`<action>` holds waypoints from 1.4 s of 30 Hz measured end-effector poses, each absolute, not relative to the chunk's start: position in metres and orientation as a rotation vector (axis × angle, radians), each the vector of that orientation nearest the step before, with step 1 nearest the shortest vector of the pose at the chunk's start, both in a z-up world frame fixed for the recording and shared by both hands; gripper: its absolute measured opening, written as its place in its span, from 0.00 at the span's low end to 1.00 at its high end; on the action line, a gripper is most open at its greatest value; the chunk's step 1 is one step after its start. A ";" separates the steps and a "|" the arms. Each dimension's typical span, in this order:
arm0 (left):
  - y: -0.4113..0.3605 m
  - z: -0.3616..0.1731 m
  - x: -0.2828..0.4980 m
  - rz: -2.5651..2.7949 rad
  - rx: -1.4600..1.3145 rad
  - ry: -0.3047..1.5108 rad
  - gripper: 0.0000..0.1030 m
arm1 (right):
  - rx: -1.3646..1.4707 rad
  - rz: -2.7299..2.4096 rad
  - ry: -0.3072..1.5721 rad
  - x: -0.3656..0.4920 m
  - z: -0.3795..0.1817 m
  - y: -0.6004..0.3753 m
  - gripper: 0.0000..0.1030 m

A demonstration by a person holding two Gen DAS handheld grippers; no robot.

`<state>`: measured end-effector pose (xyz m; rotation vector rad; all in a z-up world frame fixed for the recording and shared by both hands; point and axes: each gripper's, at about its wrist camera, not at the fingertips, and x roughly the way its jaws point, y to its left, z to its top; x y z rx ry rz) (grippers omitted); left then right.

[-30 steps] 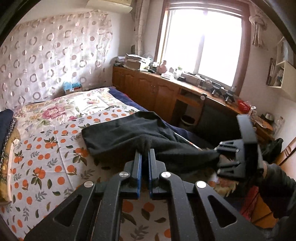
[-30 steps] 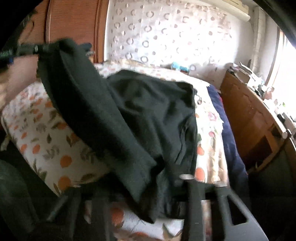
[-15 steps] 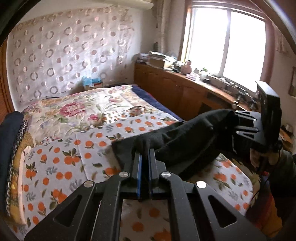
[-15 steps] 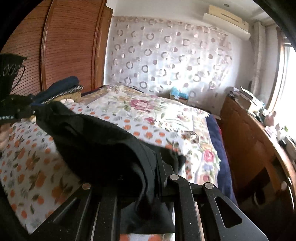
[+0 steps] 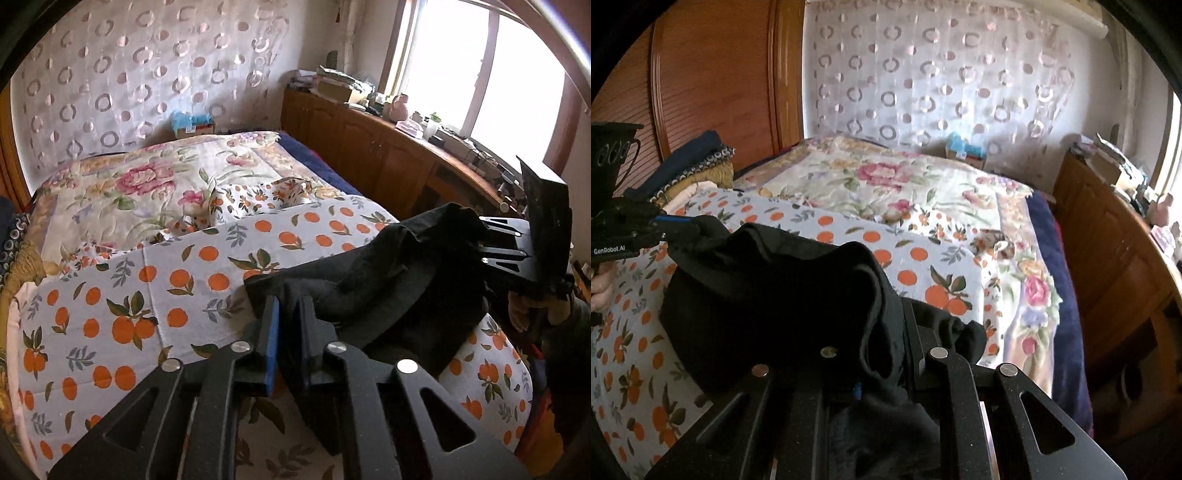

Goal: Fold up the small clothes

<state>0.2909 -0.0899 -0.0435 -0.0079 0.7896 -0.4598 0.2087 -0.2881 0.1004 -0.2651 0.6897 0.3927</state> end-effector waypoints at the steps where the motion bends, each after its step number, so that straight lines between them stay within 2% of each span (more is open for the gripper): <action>1: -0.088 -0.042 0.290 -0.454 -0.009 0.782 0.23 | -0.262 0.386 0.691 0.210 0.102 -0.288 0.22; 2: -0.087 -0.041 0.289 -0.454 -0.011 0.774 0.32 | -0.262 0.379 0.691 0.215 0.106 -0.287 0.25; 4: -0.082 -0.037 0.289 -0.461 -0.020 0.762 0.42 | -0.265 0.363 0.680 0.215 0.112 -0.286 0.37; 7: -0.077 -0.036 0.288 -0.461 -0.015 0.761 0.42 | -0.268 0.348 0.650 0.223 0.127 -0.288 0.44; 19: -0.084 -0.050 0.291 -0.460 0.023 0.799 0.43 | -0.223 0.198 0.617 0.245 0.161 -0.306 0.44; 30: -0.093 -0.065 0.310 -0.442 0.067 0.849 0.43 | -0.191 0.368 0.730 0.195 0.126 -0.307 0.44; 32: -0.093 -0.068 0.313 -0.439 0.064 0.860 0.43 | -0.208 0.367 0.742 0.197 0.123 -0.310 0.40; 33: -0.092 -0.070 0.315 -0.438 0.059 0.867 0.43 | -0.208 0.362 0.740 0.198 0.121 -0.313 0.18; 34: -0.092 -0.071 0.317 -0.436 0.053 0.873 0.43 | -0.208 0.343 0.731 0.202 0.122 -0.318 0.07; 41: -0.091 -0.077 0.321 -0.437 0.039 0.879 0.43 | -0.140 0.122 0.677 0.220 0.139 -0.359 0.06; 42: -0.091 -0.078 0.322 -0.439 0.034 0.882 0.43 | -0.136 0.115 0.675 0.217 0.141 -0.360 0.10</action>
